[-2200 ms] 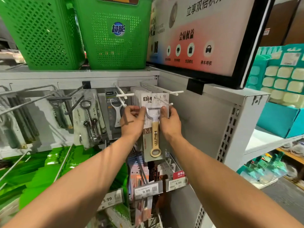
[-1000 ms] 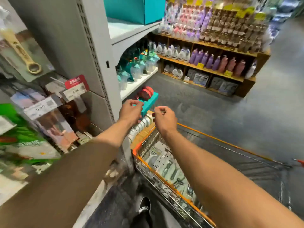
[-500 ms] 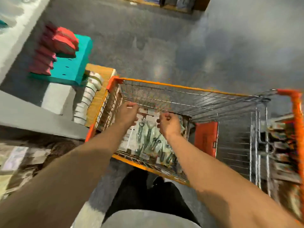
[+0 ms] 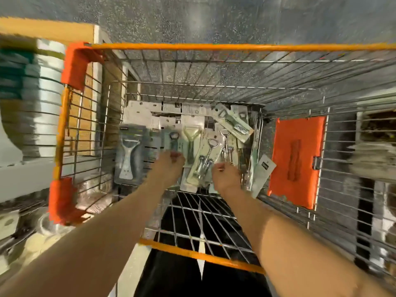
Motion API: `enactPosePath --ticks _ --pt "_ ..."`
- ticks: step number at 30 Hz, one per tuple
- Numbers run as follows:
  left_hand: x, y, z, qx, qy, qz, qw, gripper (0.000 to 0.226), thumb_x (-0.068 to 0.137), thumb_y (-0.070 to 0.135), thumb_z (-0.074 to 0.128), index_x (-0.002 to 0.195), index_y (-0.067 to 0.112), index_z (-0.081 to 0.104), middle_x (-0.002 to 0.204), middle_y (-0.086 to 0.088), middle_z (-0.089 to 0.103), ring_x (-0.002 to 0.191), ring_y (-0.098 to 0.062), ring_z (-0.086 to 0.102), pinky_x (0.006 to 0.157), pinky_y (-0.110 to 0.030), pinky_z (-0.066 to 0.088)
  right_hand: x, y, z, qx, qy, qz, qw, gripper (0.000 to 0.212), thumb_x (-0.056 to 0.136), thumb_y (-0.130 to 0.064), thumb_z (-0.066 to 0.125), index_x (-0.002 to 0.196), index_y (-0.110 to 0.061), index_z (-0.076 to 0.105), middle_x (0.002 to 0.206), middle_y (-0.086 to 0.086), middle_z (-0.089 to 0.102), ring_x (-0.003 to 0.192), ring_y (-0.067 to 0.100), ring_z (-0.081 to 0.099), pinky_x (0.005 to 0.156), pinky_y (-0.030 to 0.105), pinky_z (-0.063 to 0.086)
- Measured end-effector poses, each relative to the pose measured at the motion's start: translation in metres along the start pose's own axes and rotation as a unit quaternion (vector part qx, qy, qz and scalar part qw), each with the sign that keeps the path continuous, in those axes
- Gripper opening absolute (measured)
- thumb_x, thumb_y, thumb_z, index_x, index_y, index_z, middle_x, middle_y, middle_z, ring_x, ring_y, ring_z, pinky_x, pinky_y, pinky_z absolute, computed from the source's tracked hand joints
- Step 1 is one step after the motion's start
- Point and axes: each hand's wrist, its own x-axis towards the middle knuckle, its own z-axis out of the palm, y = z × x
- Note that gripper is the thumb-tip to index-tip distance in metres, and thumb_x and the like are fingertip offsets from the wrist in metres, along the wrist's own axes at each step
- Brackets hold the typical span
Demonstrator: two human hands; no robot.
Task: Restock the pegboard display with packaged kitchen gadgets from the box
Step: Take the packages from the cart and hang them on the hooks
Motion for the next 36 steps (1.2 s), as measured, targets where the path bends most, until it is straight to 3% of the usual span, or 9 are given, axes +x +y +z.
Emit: enactPosePath --ticks 3,12,15,19,23,25,27,30,36 --pt "0.031 -0.017 0.018 0.048 -0.02 -0.001 0.999 0.025 0.103 0.031 0.058 0.125 0.021 0.066 0.115 -0.005 0.072 0.104 -0.028 0.07 0.096 -0.047 0.059 0.035 0.014 0.023 -0.045 -0.008 0.041 0.998 0.044 0.106 -0.044 0.047 0.133 -0.011 0.056 0.119 0.012 0.067 0.094 0.026 0.06 0.081 0.028 0.042" --pt "0.069 -0.039 0.068 0.089 -0.099 -0.002 0.991 0.026 0.109 0.027 0.05 0.132 0.021 0.061 0.113 -0.001 0.072 0.071 -0.015 0.061 0.061 -0.03 0.048 0.07 0.019 0.057 0.045 0.055 0.04 0.997 0.029 0.104 -0.036 0.055 0.121 -0.012 0.052 0.098 0.007 0.066 0.086 0.026 0.066 0.082 0.042 0.057" --pt "0.069 -0.035 0.072 0.061 -0.047 -0.013 0.997 0.022 0.109 0.031 0.051 0.124 0.018 0.062 0.106 -0.003 0.072 0.084 -0.022 0.068 0.075 -0.039 0.058 0.06 0.018 0.057 0.112 0.07 0.005 0.991 0.036 0.106 -0.033 0.053 0.136 -0.016 0.048 0.111 0.005 0.066 0.094 0.023 0.069 0.089 0.043 0.058" --pt "0.066 -0.013 0.075 0.037 0.029 0.033 0.998 0.031 0.111 0.033 0.047 0.137 0.018 0.057 0.119 0.001 0.067 0.089 -0.007 0.062 0.076 -0.021 0.045 0.05 0.016 0.046 0.171 0.041 -0.014 0.984 0.036 0.108 -0.037 0.047 0.141 -0.022 0.044 0.112 -0.003 0.064 0.096 0.017 0.067 0.09 0.037 0.054" --pt "0.075 0.003 0.079 -0.035 0.009 -0.002 0.999 0.041 0.113 0.03 0.044 0.151 0.015 0.049 0.126 0.002 0.061 0.09 0.001 0.057 0.084 -0.007 0.046 0.06 0.016 0.035 0.195 0.011 -0.018 0.981 0.042 0.107 -0.044 0.046 0.147 -0.035 0.039 0.122 -0.013 0.06 0.101 0.028 0.068 0.097 0.056 0.056" --pt "0.083 0.005 0.08 -0.065 0.002 -0.003 0.998 0.039 0.111 0.03 0.05 0.146 0.013 0.053 0.134 -0.003 0.065 0.113 -0.014 0.062 0.11 -0.033 0.049 0.065 0.015 0.026 0.181 -0.004 -0.026 0.983 0.044 0.107 -0.044 0.046 0.15 -0.036 0.04 0.125 -0.009 0.061 0.095 0.022 0.063 0.095 0.053 0.058" --pt "0.088 0.006 0.083 -0.085 0.006 0.006 0.996 0.03 0.11 0.027 0.053 0.135 0.011 0.059 0.125 -0.01 0.069 0.104 -0.019 0.065 0.106 -0.044 0.054 0.074 0.016 0.019 0.149 0.023 -0.039 0.988 0.035 0.108 -0.041 0.044 0.142 -0.033 0.049 0.12 -0.007 0.061 0.098 0.016 0.064 0.089 0.037 0.061" --pt "0.093 0.005 0.087 -0.085 0.031 0.006 0.996 0.025 0.111 0.026 0.051 0.128 0.01 0.059 0.111 -0.007 0.069 0.093 -0.02 0.064 0.098 -0.045 0.057 0.092 0.017 0.012 0.051 0.146 -0.03 0.988 0.027 0.107 -0.031 0.048 0.132 -0.026 0.056 0.116 -0.004 0.052 0.104 0.017 0.06 0.095 0.035 0.058" --pt "0.095 -0.01 0.081 -0.025 0.067 0.004 0.997 0.029 0.113 0.026 0.045 0.135 0.011 0.055 0.088 0.013 0.057 0.073 -0.004 0.053 0.072 -0.025 0.047 0.108 0.02 0.013 -0.091 0.147 -0.005 0.985 0.064 0.094 -0.028 0.073 0.147 -0.021 0.037 0.143 0.011 0.046 0.114 0.03 0.062 0.095 0.042 0.055"
